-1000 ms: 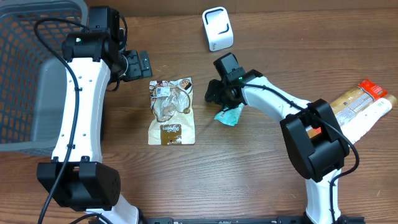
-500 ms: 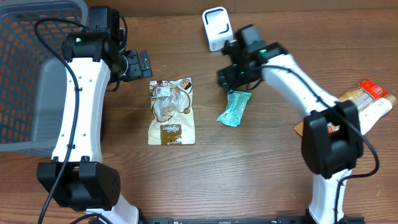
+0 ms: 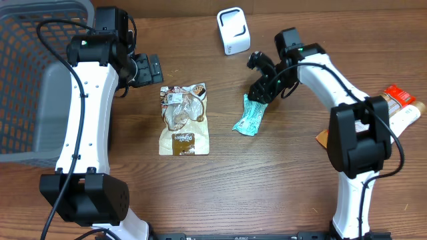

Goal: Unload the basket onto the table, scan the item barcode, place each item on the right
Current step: 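Lower the right gripper onto the green bean bag and grasp it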

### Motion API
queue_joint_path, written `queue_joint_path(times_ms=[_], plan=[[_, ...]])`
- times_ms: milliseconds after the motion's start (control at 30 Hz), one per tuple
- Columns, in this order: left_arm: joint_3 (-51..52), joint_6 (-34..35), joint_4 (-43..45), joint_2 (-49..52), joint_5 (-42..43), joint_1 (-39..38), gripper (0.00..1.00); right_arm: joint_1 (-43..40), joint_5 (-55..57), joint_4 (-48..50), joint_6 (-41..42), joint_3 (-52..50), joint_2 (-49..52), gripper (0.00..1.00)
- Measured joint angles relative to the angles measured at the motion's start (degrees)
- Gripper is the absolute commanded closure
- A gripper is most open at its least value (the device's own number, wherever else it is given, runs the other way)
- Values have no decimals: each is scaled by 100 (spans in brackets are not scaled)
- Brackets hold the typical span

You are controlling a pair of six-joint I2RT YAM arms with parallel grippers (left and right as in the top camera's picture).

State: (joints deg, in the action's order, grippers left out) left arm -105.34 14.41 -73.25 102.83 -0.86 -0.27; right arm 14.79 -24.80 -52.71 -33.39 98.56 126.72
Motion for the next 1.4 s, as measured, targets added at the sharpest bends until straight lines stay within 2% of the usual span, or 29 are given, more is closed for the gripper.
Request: queue_joint_path(times_ms=[100, 333, 433, 500, 600, 633, 667, 833, 1067, 1200, 1300, 1400], plan=[[0, 0, 0, 0, 0, 0, 0, 33, -2, -15, -136, 0, 155, 43], [0, 0, 0, 0, 0, 0, 0, 20, 20, -96, 37, 0, 247, 47], [0, 0, 0, 0, 0, 0, 0, 20, 107, -179, 378, 0, 247, 53], [0, 0, 0, 0, -2, 0, 0, 20, 234, -308, 918, 0, 247, 58], [0, 0, 0, 0, -2, 0, 0, 20, 341, -514, 1611, 2, 247, 58], [0, 0, 0, 0, -2, 0, 0, 20, 380, -638, 1893, 2, 247, 56], [0, 0, 0, 0, 0, 0, 0, 20, 407, -752, 2177, 2, 247, 49], [0, 0, 0, 0, -2, 0, 0, 0, 483, -1235, 3224, 7, 247, 35], [0, 0, -2, 0, 0, 0, 0, -179, 323, -2124, 3639, 621, 286, 33], [0, 0, -2, 0, 0, 0, 0, -420, 107, -2662, 3353, 1493, 299, 30], [0, 0, -2, 0, 0, 0, 0, -542, 22, -2962, 2660, 1847, 297, 24], [0, 0, 0, 0, -2, 0, 0, -540, -2, -3147, 1937, 1762, 299, 22]])
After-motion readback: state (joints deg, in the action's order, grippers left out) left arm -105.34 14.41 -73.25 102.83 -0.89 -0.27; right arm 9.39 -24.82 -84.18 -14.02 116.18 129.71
